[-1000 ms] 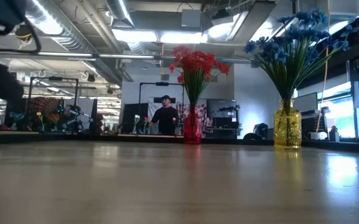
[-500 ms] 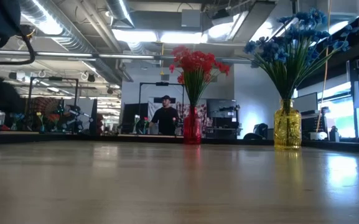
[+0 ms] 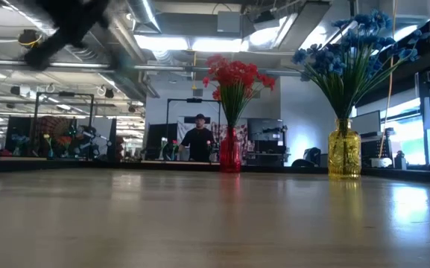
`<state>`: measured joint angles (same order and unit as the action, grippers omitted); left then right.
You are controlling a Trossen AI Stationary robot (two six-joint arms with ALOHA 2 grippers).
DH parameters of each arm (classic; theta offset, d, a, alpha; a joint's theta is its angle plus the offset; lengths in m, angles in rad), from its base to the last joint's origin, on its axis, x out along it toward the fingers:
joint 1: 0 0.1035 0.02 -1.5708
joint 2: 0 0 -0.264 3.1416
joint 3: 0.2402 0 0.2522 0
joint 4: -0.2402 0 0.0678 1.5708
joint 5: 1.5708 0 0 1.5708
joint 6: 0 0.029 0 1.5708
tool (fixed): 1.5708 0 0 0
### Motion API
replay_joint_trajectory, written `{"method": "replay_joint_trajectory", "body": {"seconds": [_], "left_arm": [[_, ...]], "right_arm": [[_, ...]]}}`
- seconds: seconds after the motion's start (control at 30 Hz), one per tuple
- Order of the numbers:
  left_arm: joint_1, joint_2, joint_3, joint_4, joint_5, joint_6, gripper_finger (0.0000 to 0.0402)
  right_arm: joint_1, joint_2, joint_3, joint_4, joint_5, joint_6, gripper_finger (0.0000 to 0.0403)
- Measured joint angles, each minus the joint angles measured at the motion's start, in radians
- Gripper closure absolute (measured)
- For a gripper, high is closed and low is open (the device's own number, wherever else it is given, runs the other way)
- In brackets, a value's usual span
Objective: Sort flowers into vase by color
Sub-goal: Put the top white tulip into the transparent vase
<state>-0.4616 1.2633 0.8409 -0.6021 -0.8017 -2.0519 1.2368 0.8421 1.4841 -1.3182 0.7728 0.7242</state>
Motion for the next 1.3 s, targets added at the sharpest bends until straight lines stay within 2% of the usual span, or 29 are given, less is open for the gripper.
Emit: {"method": "replay_joint_trajectory", "body": {"seconds": [0.07,0.13,0.2,0.27,0.37,0.47,0.67,0.77,0.83,0.97,1.1,1.3], "left_arm": [[0.012,0.002,0.051,0.160,-0.145,0.266,0.0391],[0.026,0.013,0.096,0.372,-0.214,0.596,0.0392],[0.049,0.041,0.145,0.603,-0.211,0.928,0.0392],[0.075,0.083,0.204,0.787,-0.157,1.207,0.0392],[0.117,0.161,0.309,0.899,-0.050,1.460,0.0392],[0.165,0.258,0.428,0.901,0.085,1.558,0.0392],[0.250,0.484,0.687,0.904,0.348,1.620,0.0393],[0.274,0.579,0.812,0.913,0.460,1.648,0.0393],[0.284,0.630,0.888,0.914,0.515,1.667,0.0393],[0.288,0.696,0.994,0.912,0.602,1.733,0.0393],[0.274,0.710,1.018,0.909,0.624,1.780,0.0393],[0.240,0.705,1.019,0.947,0.624,1.853,0.0393]], "right_arm": [[0.000,0.000,0.000,0.000,0.054,0.002,0.0185],[0.000,0.002,0.000,0.009,0.122,0.002,0.0185],[0.000,0.009,0.000,0.022,0.187,0.012,0.0185],[0.000,0.012,0.000,0.034,0.222,0.048,0.0185],[0.000,0.013,0.000,0.038,0.230,0.114,0.0185],[0.000,0.030,0.000,0.043,0.242,0.155,0.0185],[-0.008,0.103,0.000,0.091,0.247,0.162,0.0185],[-0.077,0.143,0.000,0.104,0.217,0.161,0.0185],[-0.153,0.164,0.000,0.115,0.156,0.160,0.0185],[-0.335,0.217,0.000,0.206,0.028,0.042,0.0185],[-0.491,0.254,0.000,0.346,-0.146,-0.098,0.0185],[-0.619,0.265,0.000,0.486,-0.297,-0.180,0.0184]]}}
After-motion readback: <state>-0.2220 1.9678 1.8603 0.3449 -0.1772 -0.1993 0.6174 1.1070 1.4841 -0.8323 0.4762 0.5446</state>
